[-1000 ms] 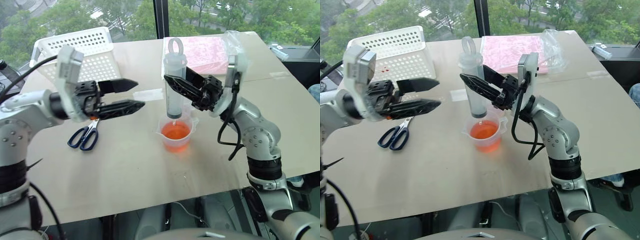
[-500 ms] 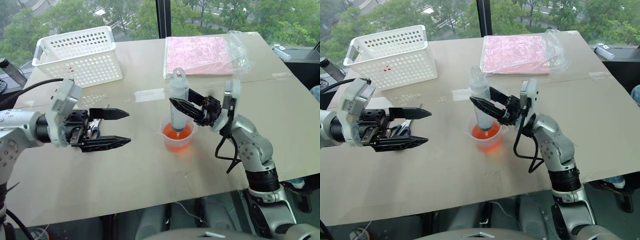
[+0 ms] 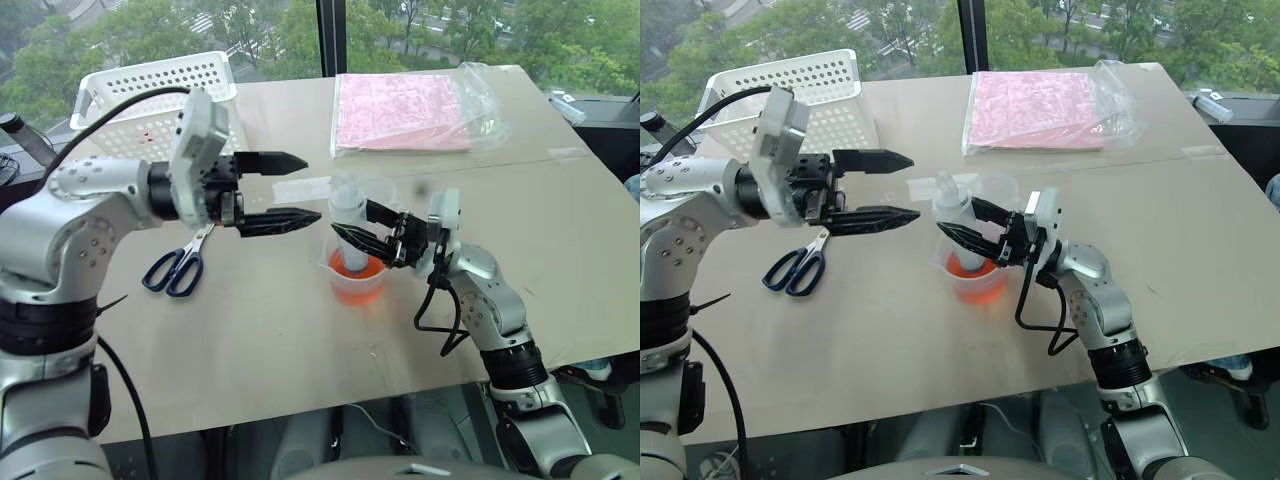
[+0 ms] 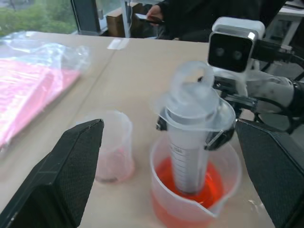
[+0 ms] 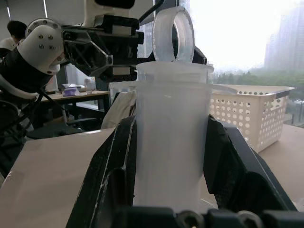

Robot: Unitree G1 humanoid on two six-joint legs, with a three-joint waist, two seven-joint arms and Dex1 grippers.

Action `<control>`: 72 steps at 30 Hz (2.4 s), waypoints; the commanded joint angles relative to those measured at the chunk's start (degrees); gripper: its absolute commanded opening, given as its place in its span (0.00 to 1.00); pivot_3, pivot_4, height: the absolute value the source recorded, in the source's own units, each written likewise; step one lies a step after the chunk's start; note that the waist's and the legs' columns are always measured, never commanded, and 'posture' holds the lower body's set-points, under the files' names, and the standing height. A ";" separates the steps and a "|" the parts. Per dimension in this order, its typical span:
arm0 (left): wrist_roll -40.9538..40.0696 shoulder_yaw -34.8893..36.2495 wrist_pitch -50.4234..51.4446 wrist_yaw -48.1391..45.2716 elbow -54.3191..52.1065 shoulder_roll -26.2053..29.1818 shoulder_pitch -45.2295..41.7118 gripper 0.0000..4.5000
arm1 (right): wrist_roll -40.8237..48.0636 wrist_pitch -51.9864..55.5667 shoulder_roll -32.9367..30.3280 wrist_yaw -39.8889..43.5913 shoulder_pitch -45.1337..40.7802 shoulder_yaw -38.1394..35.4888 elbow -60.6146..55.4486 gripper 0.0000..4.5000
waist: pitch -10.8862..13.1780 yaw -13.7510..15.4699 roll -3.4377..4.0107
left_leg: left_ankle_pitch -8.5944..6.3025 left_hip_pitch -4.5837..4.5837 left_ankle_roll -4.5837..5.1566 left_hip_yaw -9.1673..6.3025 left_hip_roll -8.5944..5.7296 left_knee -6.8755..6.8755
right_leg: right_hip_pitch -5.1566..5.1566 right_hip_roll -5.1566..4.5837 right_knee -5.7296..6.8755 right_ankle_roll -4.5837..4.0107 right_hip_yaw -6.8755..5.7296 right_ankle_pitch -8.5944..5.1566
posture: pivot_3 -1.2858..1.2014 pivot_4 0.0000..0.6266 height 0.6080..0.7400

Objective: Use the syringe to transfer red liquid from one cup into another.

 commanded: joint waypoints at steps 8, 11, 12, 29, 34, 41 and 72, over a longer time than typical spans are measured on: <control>6.27 -3.64 -2.39 3.42 1.04 -5.40 -7.47 1.00 | -2.23 -2.03 0.21 -0.42 -0.46 1.06 -1.23 0.33 | 0.00 0.06 0.00 | 0.00 0.00 0.00 0.02 0.00 0.07 | 0.00 0.00 0.05 0.00 0.02 0.00 | 0.52 0.24 1.00; 9.88 -5.38 -6.15 3.28 -0.23 -5.94 -6.70 0.82 | -2.32 -1.58 0.28 -0.99 -0.28 1.19 -2.37 0.33 | 0.00 0.08 0.00 | 0.00 0.01 0.00 0.02 0.00 0.07 | 0.00 0.00 0.07 0.00 0.05 0.00 | 0.52 0.24 1.00; 10.30 -5.37 -6.70 3.83 -0.38 -6.59 -6.58 0.72 | -2.32 -1.46 0.29 -1.12 -0.16 1.26 -2.72 0.33 | 0.00 0.13 0.00 | 0.00 0.00 0.00 0.02 0.00 0.08 | 0.00 0.00 0.07 0.00 0.05 0.00 | 0.52 0.24 1.00; 7.15 -1.14 -7.11 6.72 -0.49 -13.31 -8.60 0.00 | -0.86 1.08 -0.81 -2.22 2.09 2.03 -6.15 0.33 | 0.00 0.54 -0.01 | 0.00 -0.05 0.01 -0.03 -0.02 0.15 | 0.01 -0.05 0.07 0.00 0.07 0.00 | 0.52 0.24 1.00; 7.86 0.59 -6.79 8.93 1.64 -14.31 -11.20 0.00 | -0.94 1.11 -1.06 -2.02 3.31 2.71 -5.69 0.33 | 0.00 0.29 0.00 | 0.00 -0.05 0.01 -0.02 -0.03 0.15 | 0.00 -0.03 0.07 0.00 0.03 0.00 | 0.52 0.24 1.00; 8.00 0.81 -6.29 9.50 1.53 -14.67 -11.42 0.00 | -0.52 1.60 -1.39 -1.67 3.85 2.95 -5.41 0.33 | 0.00 0.34 -0.01 | 0.00 -0.04 0.01 -0.01 -0.02 0.15 | 0.00 -0.03 0.09 0.00 0.05 0.00 | 0.52 0.24 1.00; -4.55 26.93 -1.72 0.21 -17.15 -2.93 34.63 0.63 | 12.10 17.52 -4.43 -11.95 -4.24 -5.95 -20.59 0.33 | 0.01 -0.56 0.00 | -0.01 -0.04 -0.01 -0.04 0.02 0.02 | -0.02 -0.41 -0.03 -0.01 0.12 0.00 | 0.52 0.24 1.00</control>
